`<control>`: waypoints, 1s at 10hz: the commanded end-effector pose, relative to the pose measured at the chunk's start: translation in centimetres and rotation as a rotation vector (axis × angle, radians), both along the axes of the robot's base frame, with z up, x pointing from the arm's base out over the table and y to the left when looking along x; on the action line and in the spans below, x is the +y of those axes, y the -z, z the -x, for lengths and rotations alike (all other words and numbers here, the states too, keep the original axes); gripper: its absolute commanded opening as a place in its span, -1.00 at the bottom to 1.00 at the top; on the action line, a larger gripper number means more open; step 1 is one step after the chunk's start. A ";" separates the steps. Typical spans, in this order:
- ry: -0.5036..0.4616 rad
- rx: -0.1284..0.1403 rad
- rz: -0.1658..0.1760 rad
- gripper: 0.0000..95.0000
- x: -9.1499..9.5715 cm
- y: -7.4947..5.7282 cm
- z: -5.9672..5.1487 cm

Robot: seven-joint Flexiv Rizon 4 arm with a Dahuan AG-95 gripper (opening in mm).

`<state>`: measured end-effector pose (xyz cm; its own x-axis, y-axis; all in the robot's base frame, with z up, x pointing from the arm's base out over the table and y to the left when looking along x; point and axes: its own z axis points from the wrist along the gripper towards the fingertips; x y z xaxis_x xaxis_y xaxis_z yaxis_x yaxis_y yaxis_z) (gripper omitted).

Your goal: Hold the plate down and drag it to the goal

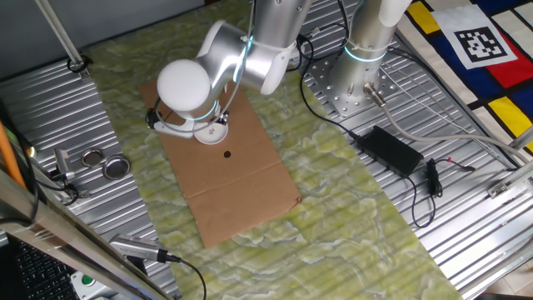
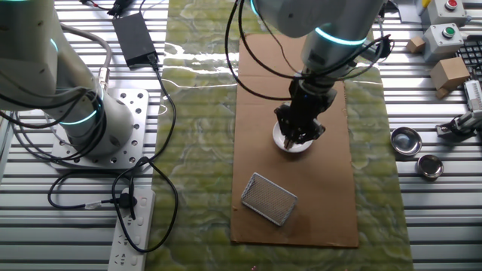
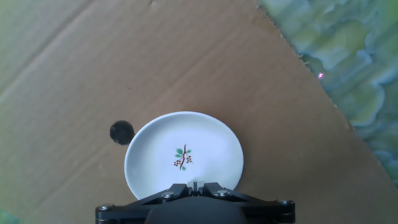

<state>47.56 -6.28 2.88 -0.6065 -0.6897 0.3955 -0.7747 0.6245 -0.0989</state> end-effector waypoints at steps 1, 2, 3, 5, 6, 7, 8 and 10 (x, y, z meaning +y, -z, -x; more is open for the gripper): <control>-0.001 0.001 -0.001 -1.00 -0.4 0.1 0.1; -0.005 0.002 -0.001 -1.00 -0.6 0.1 0.2; -0.008 0.002 -0.006 -1.00 -0.7 0.1 0.2; -0.009 0.002 -0.003 -1.00 -0.8 0.1 0.3; -0.012 0.003 -0.004 -1.00 -0.9 0.0 0.3; -0.017 0.005 -0.005 -1.00 -1.1 -0.1 0.4; -0.020 0.007 -0.004 -1.00 -1.3 -0.2 0.4; -0.018 0.006 -0.004 -1.00 -1.3 -0.2 0.5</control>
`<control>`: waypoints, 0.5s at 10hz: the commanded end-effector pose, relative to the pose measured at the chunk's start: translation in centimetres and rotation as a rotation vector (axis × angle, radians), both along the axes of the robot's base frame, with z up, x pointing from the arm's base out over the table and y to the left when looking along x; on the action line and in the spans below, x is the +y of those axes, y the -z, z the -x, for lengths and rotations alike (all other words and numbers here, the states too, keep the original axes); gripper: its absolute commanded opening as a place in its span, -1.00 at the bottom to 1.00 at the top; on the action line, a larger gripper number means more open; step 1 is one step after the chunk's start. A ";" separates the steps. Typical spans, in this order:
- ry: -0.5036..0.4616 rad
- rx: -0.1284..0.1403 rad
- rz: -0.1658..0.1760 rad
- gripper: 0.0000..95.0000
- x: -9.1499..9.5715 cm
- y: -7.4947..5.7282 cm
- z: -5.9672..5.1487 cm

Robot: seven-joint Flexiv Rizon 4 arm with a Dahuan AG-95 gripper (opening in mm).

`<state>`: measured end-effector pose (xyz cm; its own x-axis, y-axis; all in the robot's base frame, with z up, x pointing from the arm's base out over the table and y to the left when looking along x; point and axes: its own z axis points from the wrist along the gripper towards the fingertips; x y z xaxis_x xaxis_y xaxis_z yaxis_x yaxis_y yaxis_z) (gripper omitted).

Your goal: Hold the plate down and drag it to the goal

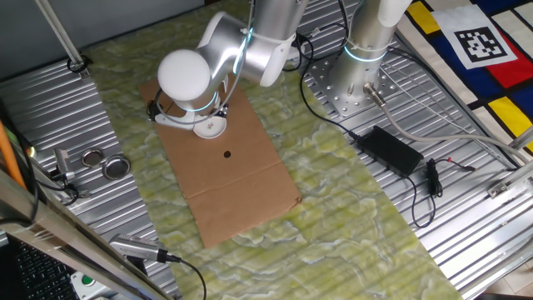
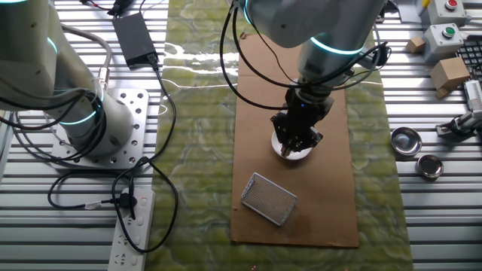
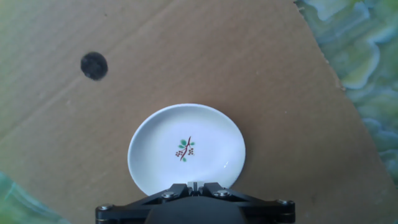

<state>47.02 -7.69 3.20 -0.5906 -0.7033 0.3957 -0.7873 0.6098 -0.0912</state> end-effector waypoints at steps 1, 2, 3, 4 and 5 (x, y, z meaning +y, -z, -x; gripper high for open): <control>0.002 0.000 0.003 -1.00 0.1 0.1 0.1; 0.006 -0.002 -0.003 -1.00 0.1 0.1 0.1; 0.011 -0.004 -0.004 -1.00 0.2 0.2 0.0; 0.033 -0.015 -0.016 -1.00 0.6 0.4 -0.2; 0.056 -0.028 -0.036 -1.00 1.1 0.6 -0.3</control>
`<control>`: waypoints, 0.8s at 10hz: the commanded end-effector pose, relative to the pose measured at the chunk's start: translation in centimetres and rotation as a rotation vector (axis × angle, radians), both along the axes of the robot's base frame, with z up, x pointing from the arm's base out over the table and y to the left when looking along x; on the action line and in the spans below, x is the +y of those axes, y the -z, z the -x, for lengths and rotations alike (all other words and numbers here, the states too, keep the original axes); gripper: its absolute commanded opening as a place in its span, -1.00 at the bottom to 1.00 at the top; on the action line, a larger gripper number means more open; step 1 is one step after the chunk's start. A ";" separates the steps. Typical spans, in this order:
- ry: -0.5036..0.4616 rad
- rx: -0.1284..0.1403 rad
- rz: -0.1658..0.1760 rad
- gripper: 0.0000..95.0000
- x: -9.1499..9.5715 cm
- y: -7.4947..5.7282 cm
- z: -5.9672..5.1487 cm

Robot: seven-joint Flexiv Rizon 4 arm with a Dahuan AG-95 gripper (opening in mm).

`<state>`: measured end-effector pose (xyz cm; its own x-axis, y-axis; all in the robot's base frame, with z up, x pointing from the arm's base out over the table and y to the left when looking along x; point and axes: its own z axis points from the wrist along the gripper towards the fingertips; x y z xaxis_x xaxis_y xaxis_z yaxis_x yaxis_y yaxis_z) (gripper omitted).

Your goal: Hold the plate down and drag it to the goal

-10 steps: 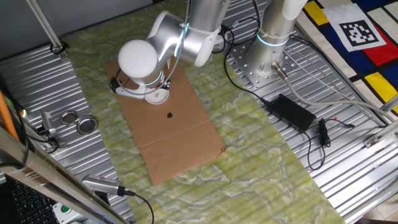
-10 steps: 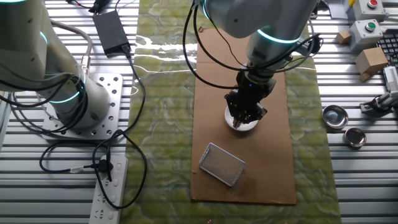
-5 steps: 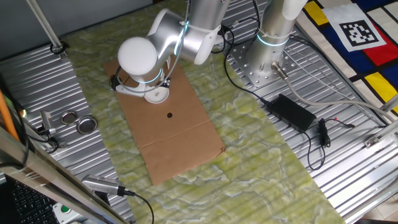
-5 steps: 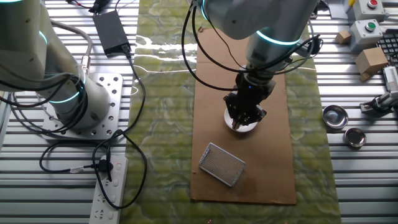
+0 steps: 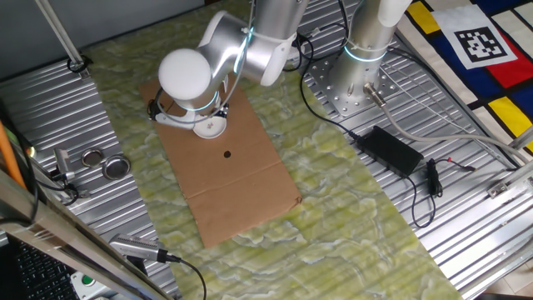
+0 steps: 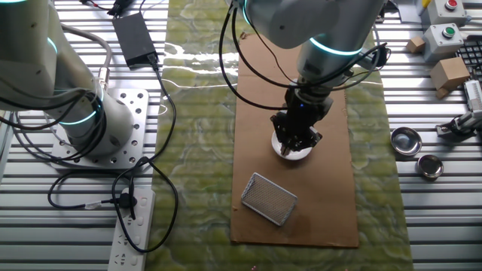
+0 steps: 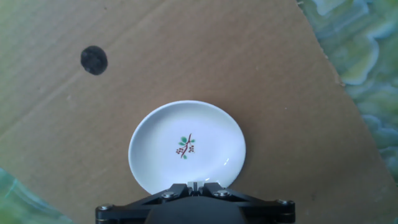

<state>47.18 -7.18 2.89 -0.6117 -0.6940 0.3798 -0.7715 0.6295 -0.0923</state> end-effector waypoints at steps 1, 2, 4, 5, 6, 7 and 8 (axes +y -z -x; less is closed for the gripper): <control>0.035 -0.020 -0.024 -1.00 0.9 0.4 -0.2; 0.033 -0.020 -0.024 -1.00 0.9 0.4 -0.2; 0.028 -0.019 -0.018 -1.00 0.7 0.3 -0.3; 0.021 -0.020 -0.020 -1.00 0.5 0.2 -0.2; 0.017 -0.019 -0.025 -1.00 0.2 0.1 -0.1; 0.019 -0.019 -0.026 -1.00 0.0 0.0 -0.1; 0.024 -0.020 -0.025 -1.00 0.0 0.0 -0.1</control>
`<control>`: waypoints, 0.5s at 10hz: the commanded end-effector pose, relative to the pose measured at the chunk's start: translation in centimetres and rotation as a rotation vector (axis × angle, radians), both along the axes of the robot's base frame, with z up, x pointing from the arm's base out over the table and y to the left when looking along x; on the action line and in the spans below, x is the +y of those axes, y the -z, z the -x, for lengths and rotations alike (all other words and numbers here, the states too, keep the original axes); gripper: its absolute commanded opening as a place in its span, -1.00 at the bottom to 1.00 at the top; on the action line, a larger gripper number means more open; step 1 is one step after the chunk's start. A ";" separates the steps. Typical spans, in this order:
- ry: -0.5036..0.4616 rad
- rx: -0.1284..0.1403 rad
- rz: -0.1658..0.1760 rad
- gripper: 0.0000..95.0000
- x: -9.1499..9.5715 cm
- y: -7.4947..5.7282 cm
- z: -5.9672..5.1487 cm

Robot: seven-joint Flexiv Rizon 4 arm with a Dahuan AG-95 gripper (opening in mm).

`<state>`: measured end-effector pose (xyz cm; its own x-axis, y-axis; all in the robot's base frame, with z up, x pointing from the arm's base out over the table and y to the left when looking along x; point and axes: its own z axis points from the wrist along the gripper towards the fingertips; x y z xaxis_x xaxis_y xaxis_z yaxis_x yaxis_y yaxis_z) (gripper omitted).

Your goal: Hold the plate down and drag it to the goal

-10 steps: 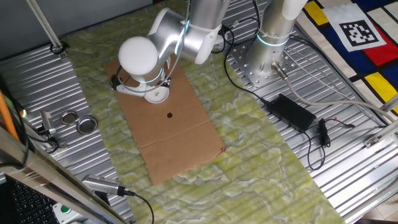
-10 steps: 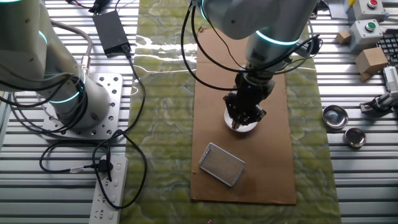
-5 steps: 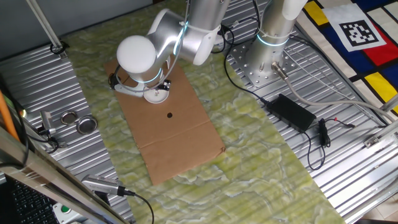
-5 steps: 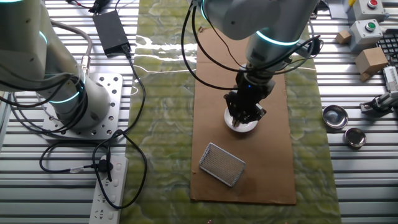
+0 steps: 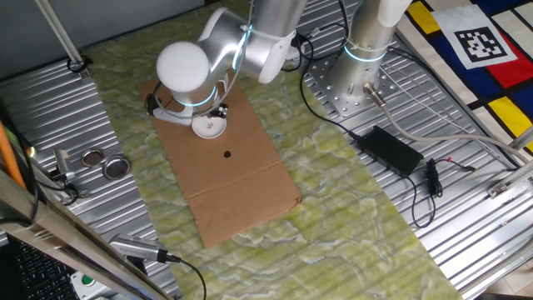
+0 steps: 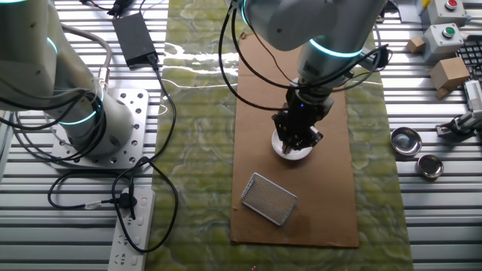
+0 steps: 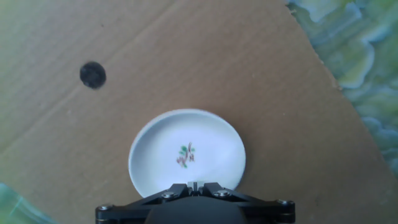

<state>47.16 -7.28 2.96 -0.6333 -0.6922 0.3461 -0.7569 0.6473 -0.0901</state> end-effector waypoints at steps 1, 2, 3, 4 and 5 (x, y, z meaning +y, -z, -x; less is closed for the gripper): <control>0.009 0.000 0.005 -1.00 0.1 0.1 -0.1; 0.019 -0.004 0.001 -1.00 0.1 0.1 0.0; 0.021 -0.005 0.001 -1.00 0.1 0.1 0.0; 0.026 -0.006 0.002 -1.00 0.1 0.1 0.0; 0.028 -0.007 0.003 -1.00 0.1 0.1 0.0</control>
<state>47.15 -7.19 2.86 -0.6546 -0.6728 0.3448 -0.7378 0.6679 -0.0974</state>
